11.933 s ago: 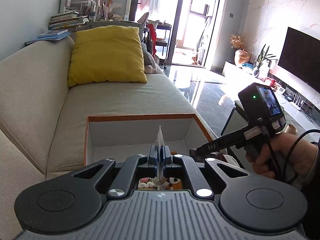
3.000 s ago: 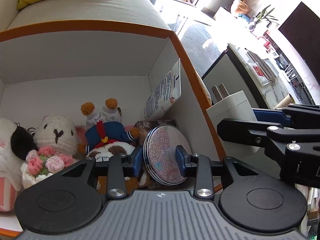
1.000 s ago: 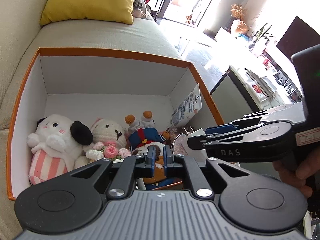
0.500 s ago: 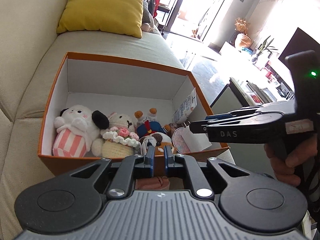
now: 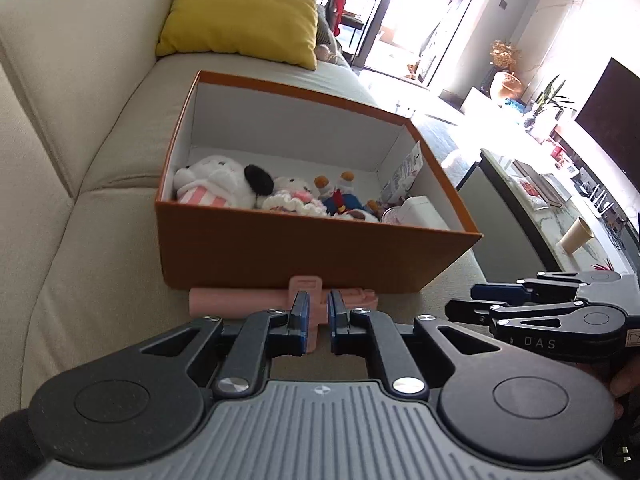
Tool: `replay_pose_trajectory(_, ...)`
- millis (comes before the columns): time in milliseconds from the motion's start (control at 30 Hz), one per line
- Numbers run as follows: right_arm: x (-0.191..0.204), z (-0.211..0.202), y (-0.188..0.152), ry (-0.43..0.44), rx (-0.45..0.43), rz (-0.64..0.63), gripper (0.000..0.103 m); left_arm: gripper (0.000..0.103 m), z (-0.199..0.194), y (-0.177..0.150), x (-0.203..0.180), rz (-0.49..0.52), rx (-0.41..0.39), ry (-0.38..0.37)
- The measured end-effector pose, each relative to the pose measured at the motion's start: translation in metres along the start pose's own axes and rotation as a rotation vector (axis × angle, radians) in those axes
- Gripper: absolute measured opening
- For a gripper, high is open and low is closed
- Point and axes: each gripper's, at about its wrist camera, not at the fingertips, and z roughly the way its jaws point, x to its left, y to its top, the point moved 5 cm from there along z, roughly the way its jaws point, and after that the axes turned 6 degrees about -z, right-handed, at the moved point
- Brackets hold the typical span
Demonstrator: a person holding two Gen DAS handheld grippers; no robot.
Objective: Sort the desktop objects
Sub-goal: 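Withdraw both grippers from the box toward the remaining items, then grasp the yellow tape measure with the right gripper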
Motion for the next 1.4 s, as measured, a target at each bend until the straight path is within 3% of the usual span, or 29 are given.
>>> replay_pose_trajectory(67, -0.009, 0.007, -0.013, -0.020, 0.034, 0.047, 0.042, 0.009, 0.002, -0.009, 0.007, -0.013, 0.007, 0.019)
replay_pose_trajectory(167, -0.021, 0.015, -0.035, -0.030, 0.072, 0.129, 0.042, 0.020, 0.004, -0.022, 0.016, -0.047, 0.012, 0.028)
replay_pose_trajectory(300, -0.037, 0.025, -0.052, -0.046, 0.101, 0.185, 0.044, 0.021, 0.017, -0.033, 0.021, -0.088, 0.056, 0.027)
replay_pose_trajectory(367, -0.044, 0.031, -0.056, -0.045, 0.109, 0.207, 0.050, 0.025, 0.023, -0.034, 0.020, -0.081, 0.065, 0.048)
replay_pose_trajectory(467, -0.054, 0.040, -0.061, -0.024, 0.125, 0.248, 0.053, 0.036, 0.033, -0.034, 0.016, -0.071, 0.073, 0.055)
replay_pose_trajectory(633, -0.065, 0.056, -0.069, -0.015, 0.166, 0.287, 0.058, 0.037, 0.049, -0.035, 0.010, -0.057, 0.112, 0.068)
replay_pose_trajectory(833, -0.074, 0.068, -0.070, 0.069, 0.172, 0.367, 0.065, 0.037, 0.058, -0.032, 0.008, -0.033, 0.143, 0.089)
replay_pose_trajectory(1067, -0.074, 0.076, -0.071, 0.106, 0.174, 0.400, 0.065, 0.037, 0.062, -0.029, 0.008, -0.024, 0.155, 0.097)
replay_pose_trajectory(1133, -0.070, 0.077, -0.070, 0.096, 0.177, 0.378, 0.062, 0.037, 0.062, -0.029, 0.008, -0.021, 0.156, 0.104)
replay_pose_trajectory(1200, -0.063, 0.074, -0.067, 0.110, 0.171, 0.358, 0.050, 0.037, 0.063, -0.028, 0.009, -0.014, 0.155, 0.111)
replay_pose_trajectory(1333, -0.056, 0.071, -0.063, 0.089, 0.178, 0.315, 0.049, 0.037, 0.062, -0.025, 0.007, 0.028, 0.137, 0.126)
replay_pose_trajectory(1367, -0.053, 0.068, -0.062, 0.088, 0.175, 0.303, 0.038, 0.037, 0.061, -0.025, 0.006, 0.050, 0.129, 0.130)
replay_pose_trajectory(1400, -0.050, 0.063, -0.058, 0.099, 0.161, 0.289, 0.038, 0.037, 0.061, -0.023, 0.005, 0.072, 0.120, 0.133)
